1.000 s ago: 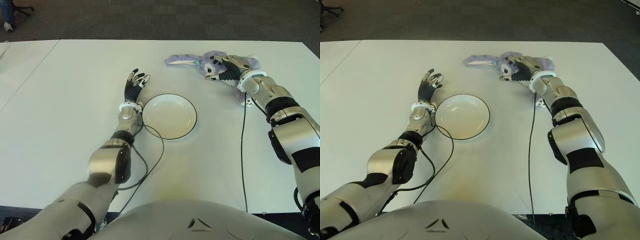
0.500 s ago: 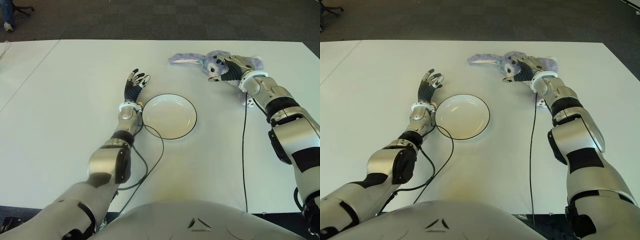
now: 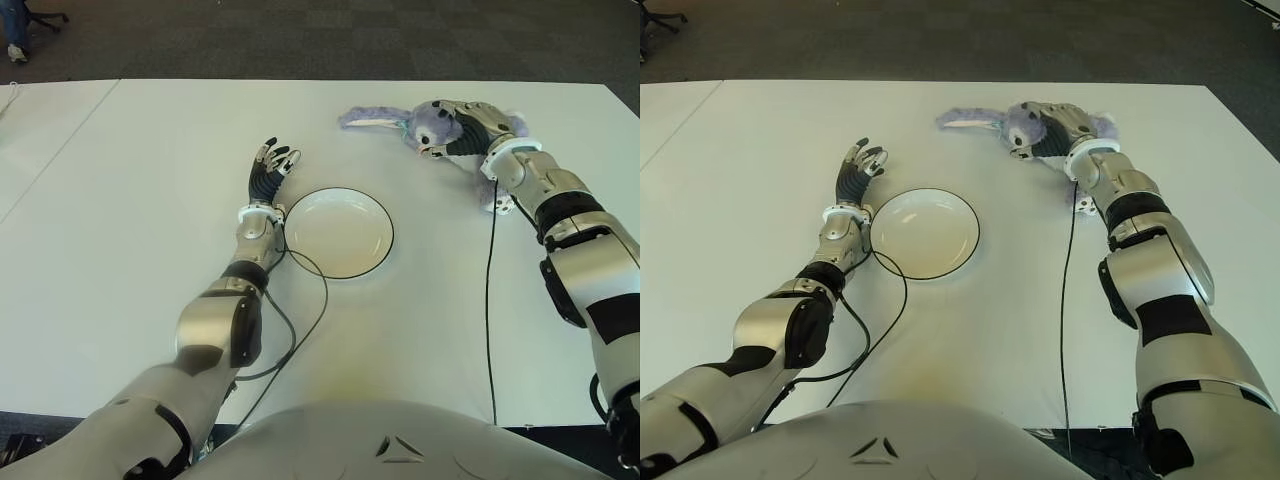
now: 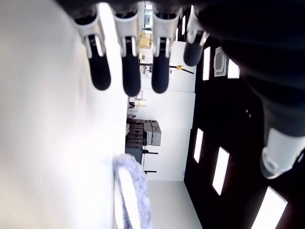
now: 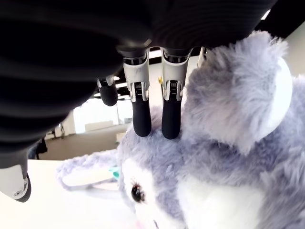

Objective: Put the doll into the plate.

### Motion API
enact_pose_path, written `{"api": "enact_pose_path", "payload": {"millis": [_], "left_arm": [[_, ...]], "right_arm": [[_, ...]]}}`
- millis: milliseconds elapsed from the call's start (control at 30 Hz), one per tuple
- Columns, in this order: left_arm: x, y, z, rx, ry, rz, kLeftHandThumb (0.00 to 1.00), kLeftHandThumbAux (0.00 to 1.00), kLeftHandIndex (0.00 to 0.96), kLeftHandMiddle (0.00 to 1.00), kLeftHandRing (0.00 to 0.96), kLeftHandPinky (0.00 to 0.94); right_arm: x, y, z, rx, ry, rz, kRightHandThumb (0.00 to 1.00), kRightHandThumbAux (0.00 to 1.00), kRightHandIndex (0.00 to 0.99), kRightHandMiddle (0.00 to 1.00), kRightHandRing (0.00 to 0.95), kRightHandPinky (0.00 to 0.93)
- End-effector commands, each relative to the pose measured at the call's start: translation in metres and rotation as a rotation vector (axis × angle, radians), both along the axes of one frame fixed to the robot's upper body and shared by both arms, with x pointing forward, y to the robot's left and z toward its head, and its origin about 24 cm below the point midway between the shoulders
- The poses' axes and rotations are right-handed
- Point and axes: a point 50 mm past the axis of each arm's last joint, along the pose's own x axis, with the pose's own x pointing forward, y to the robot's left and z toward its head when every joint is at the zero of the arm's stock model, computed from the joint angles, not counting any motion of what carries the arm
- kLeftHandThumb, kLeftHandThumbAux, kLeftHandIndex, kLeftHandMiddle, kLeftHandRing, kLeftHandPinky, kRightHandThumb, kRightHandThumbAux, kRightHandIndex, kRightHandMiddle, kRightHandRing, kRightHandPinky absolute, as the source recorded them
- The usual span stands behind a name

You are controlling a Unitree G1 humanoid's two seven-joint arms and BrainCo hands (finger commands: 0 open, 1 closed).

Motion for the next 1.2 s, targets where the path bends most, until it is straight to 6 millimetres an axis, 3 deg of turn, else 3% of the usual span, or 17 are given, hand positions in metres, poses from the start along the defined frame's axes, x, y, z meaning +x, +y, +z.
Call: {"api": "enact_pose_path", "payload": {"millis": [33,133,333,467,533,567,667,933,1000,1200], "left_arm": [[-0.049,-0.001,-0.063,-0.043,0.304,0.010,0.000,0.571,0.138,0.245,0.263,0.259],[-0.049,-0.001,-0.063,-0.046,0.306,0.012,0.000,0.573,0.135,0.237,0.256,0.260],[-0.049,-0.002,-0.063,-0.028,0.306,0.009,0.000,0.568,0.127,0.226,0.248,0.256],[-0.049,-0.002,-0.063,-0.023,0.304,0.007,0.000,0.566,0.123,0.226,0.250,0.261],[-0.048,-0.002,-0.063,-0.020,0.304,0.005,0.000,0.567,0.120,0.226,0.247,0.248],[-0.048,-0.002,-0.063,-0.020,0.305,0.005,0.000,0.568,0.120,0.228,0.248,0.251],[-0.048,-0.002,-0.063,-0.016,0.306,0.003,0.000,0.566,0.115,0.232,0.250,0.257],[-0.049,-0.001,-0.063,0.025,0.305,-0.017,0.000,0.578,0.103,0.223,0.247,0.234],[-0.049,-0.001,-0.063,0.022,0.302,-0.017,0.000,0.581,0.115,0.233,0.257,0.268],[-0.050,0.000,-0.063,-0.013,0.290,-0.025,0.000,0.571,0.116,0.235,0.261,0.267]], "right_arm": [[0.003,0.011,0.032,0.073,-0.133,0.095,0.123,0.501,0.047,0.000,0.000,0.002],[-0.001,0.016,0.041,0.128,-0.174,0.167,0.108,0.502,0.049,0.000,0.000,0.031],[-0.030,0.034,0.052,0.300,-0.217,0.407,0.095,0.505,0.063,0.004,0.000,0.048],[-0.077,0.058,0.044,0.355,-0.213,0.671,0.092,0.503,0.083,0.034,0.021,0.067],[-0.098,0.065,0.038,0.372,-0.171,0.765,0.089,0.507,0.098,0.053,0.044,0.131],[-0.103,0.066,0.036,0.375,-0.152,0.785,0.083,0.510,0.106,0.064,0.064,0.184],[-0.118,0.067,0.026,0.384,-0.045,0.838,0.063,0.513,0.118,0.082,0.096,0.226],[-0.136,0.080,0.027,0.443,0.168,0.949,0.070,0.496,0.145,0.124,0.137,0.232],[-0.139,0.079,0.029,0.460,0.223,0.967,0.084,0.499,0.148,0.136,0.143,0.185],[-0.127,0.064,0.048,0.422,0.237,0.942,0.093,0.545,0.147,0.138,0.138,0.158]]}}
